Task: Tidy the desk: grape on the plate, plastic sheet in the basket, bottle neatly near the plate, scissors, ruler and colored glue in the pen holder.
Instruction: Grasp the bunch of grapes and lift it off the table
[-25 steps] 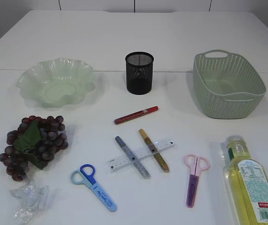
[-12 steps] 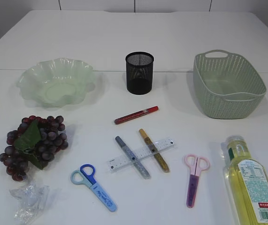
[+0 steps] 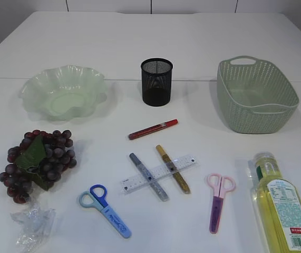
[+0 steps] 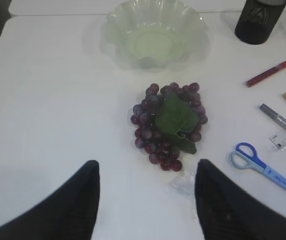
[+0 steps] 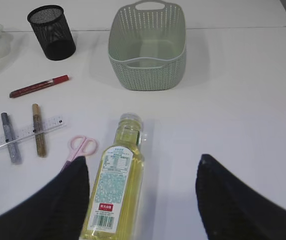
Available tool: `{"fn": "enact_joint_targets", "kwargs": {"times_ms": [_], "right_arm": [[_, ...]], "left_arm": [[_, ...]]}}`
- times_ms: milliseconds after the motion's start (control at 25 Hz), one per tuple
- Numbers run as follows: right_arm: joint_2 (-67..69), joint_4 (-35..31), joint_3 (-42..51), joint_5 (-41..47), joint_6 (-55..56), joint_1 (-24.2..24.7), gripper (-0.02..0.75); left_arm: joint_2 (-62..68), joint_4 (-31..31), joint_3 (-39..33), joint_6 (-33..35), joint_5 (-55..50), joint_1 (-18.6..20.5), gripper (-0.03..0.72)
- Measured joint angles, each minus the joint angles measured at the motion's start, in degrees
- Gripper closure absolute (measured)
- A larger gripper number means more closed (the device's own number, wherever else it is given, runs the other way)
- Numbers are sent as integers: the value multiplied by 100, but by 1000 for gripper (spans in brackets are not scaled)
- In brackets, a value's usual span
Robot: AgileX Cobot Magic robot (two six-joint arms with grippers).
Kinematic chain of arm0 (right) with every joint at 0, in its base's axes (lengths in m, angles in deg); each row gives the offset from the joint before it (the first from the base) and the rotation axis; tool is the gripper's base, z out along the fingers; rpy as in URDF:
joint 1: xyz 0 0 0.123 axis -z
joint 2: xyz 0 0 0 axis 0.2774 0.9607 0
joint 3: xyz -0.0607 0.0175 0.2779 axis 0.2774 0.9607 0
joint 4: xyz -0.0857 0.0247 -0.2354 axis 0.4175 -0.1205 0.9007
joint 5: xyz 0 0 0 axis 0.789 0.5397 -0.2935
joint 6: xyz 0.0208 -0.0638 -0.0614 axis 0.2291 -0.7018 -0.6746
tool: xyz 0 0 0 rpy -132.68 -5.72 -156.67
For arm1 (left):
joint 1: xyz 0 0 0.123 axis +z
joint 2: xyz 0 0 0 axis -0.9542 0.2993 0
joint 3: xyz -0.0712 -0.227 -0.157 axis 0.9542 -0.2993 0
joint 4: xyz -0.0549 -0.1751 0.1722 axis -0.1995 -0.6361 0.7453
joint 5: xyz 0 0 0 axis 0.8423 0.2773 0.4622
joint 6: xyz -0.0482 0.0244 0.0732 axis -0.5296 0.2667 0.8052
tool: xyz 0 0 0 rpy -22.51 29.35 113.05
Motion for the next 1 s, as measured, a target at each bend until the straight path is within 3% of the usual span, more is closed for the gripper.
{"fn": "enact_joint_targets", "kwargs": {"times_ms": [280, 520, 800, 1000], "right_arm": [[1747, -213, -704, -331, 10, 0, 216], [3007, -689, -1437, 81, 10, 0, 217], [3596, -772, -1612, 358, 10, 13, 217], [3634, -772, -1612, 358, -99, 13, 217]], "left_arm": [[1852, -392, 585, 0, 338, 0, 252], [3530, -1084, 1470, -14, 361, 0, 252], [5429, -1611, 2570, -76, 349, 4, 252], [6290, -1756, 2744, -306, 360, -99, 252]]}}
